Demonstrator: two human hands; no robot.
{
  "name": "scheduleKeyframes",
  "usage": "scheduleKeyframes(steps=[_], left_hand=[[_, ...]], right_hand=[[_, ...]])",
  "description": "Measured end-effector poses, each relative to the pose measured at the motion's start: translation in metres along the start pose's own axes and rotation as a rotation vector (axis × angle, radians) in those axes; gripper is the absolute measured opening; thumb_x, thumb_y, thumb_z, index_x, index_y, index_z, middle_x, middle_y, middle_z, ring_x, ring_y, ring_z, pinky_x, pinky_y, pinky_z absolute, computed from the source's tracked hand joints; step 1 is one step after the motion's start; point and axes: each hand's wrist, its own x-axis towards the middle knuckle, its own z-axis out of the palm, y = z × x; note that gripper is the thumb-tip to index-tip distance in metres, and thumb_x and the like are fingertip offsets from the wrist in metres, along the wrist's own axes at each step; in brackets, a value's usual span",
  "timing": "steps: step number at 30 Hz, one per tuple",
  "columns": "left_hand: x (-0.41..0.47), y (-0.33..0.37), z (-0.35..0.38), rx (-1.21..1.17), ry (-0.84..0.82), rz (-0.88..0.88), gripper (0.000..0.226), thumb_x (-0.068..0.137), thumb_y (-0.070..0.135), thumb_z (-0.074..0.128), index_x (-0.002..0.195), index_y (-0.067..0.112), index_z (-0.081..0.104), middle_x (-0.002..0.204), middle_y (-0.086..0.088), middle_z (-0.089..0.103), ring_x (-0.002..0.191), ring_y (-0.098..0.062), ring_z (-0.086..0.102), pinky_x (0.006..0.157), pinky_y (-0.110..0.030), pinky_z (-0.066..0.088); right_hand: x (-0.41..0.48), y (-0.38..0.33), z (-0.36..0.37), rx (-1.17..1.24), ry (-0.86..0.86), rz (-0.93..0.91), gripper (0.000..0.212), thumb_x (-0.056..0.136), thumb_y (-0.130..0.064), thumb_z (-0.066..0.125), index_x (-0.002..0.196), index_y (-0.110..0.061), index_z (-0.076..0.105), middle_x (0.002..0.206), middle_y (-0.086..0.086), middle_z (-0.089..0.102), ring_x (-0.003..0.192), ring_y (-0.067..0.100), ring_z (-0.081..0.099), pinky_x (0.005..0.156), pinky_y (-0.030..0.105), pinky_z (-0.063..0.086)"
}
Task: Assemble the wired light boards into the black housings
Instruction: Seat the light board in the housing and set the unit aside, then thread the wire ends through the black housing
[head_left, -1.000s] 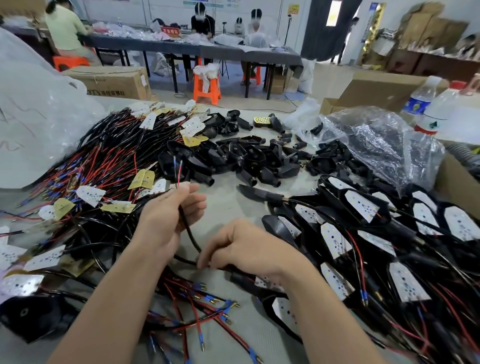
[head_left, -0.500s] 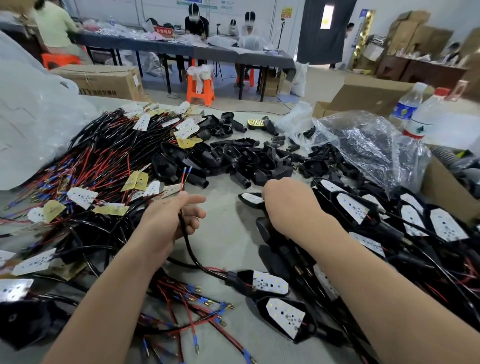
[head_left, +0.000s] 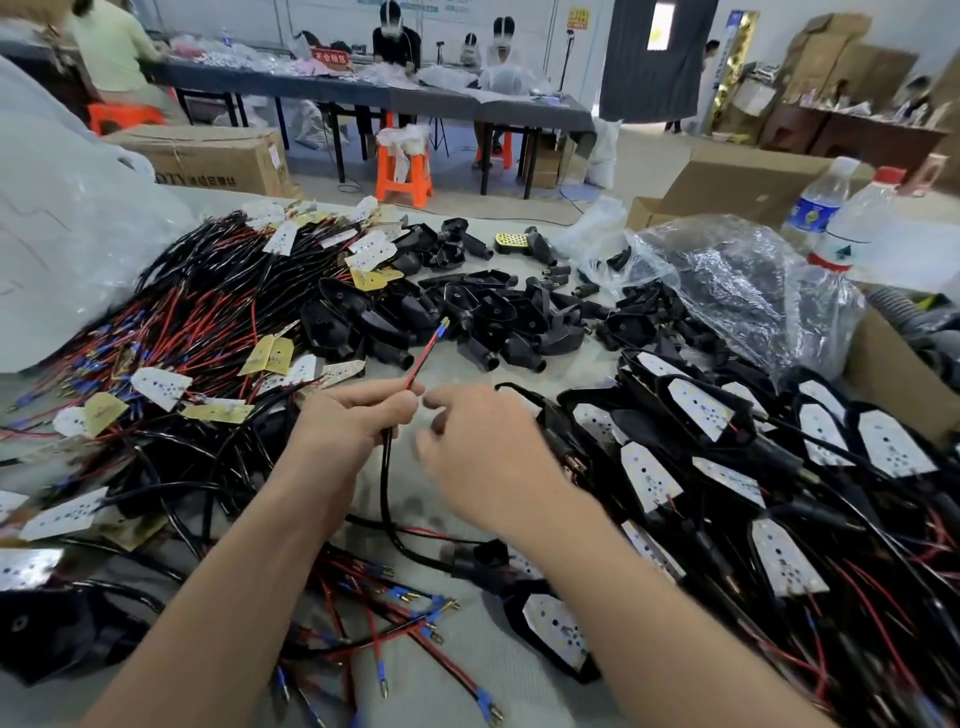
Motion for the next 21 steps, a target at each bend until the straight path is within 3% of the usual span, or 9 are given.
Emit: scheduleKeyframes(steps=[4,6,8,11,14,17,21], left_hand=[[0.001,-0.001,0.004,-0.140,0.024,-0.125,0.014,0.089,0.003,0.069,0.095,0.012,0.077,0.062,0.003,0.069,0.053,-0.005,0.058,0.060,-0.022,0.048],[0.003,-0.001,0.002,-0.196,0.073,-0.147,0.012,0.090,0.003,0.068,0.091,0.012,0.076,0.058,0.004,0.066,0.052,-0.007,0.057,0.057,-0.020,0.049],[0.009,-0.001,-0.004,-0.269,0.139,-0.166,0.012,0.093,0.004,0.066,0.091,0.013,0.074,0.058,0.005,0.066,0.058,-0.009,0.056,0.062,-0.020,0.047],[0.015,-0.002,-0.009,-0.316,0.186,-0.166,0.012,0.096,0.010,0.065,0.093,0.018,0.073,0.060,0.007,0.065,0.059,-0.005,0.053,0.061,-0.017,0.044],[0.015,-0.004,-0.006,-0.227,0.154,-0.104,0.013,0.097,0.016,0.067,0.088,0.019,0.078,0.066,0.007,0.068,0.055,-0.003,0.054,0.054,-0.014,0.046],[0.015,-0.006,-0.005,-0.122,0.108,-0.125,0.014,0.097,0.014,0.067,0.090,0.017,0.078,0.069,0.004,0.072,0.059,-0.006,0.056,0.057,-0.017,0.047],[0.011,-0.009,-0.001,0.121,0.131,-0.045,0.015,0.086,0.003,0.076,0.090,0.016,0.083,0.070,-0.003,0.073,0.055,-0.006,0.056,0.059,-0.020,0.046]], right_hand=[[-0.002,-0.008,0.032,0.497,-0.066,0.169,0.022,0.093,-0.029,0.064,0.115,-0.025,0.068,0.086,0.003,0.069,0.074,0.022,0.059,0.065,0.030,0.044],[-0.005,-0.006,0.040,0.514,-0.099,0.221,0.025,0.094,-0.030,0.064,0.118,-0.029,0.068,0.096,0.004,0.073,0.085,0.025,0.065,0.074,0.032,0.051],[-0.007,-0.006,0.040,0.476,-0.139,0.220,0.018,0.094,-0.028,0.062,0.107,-0.024,0.073,0.095,0.009,0.076,0.090,0.030,0.068,0.081,0.037,0.056],[-0.006,-0.006,0.032,0.403,-0.160,0.165,0.022,0.094,-0.027,0.056,0.084,-0.014,0.071,0.078,0.012,0.074,0.081,0.034,0.066,0.077,0.045,0.058],[-0.003,-0.003,0.020,0.250,-0.096,0.108,0.023,0.092,-0.031,0.058,0.086,-0.017,0.074,0.080,0.006,0.074,0.082,0.028,0.067,0.079,0.040,0.057],[0.014,0.008,-0.004,0.120,0.074,0.074,0.020,0.091,-0.030,0.060,0.094,-0.021,0.077,0.088,0.003,0.077,0.086,0.023,0.069,0.083,0.034,0.058],[0.067,0.046,-0.062,-0.170,0.106,0.072,0.018,0.090,-0.019,0.056,0.092,-0.019,0.074,0.086,0.003,0.074,0.072,0.016,0.066,0.064,0.025,0.055]])
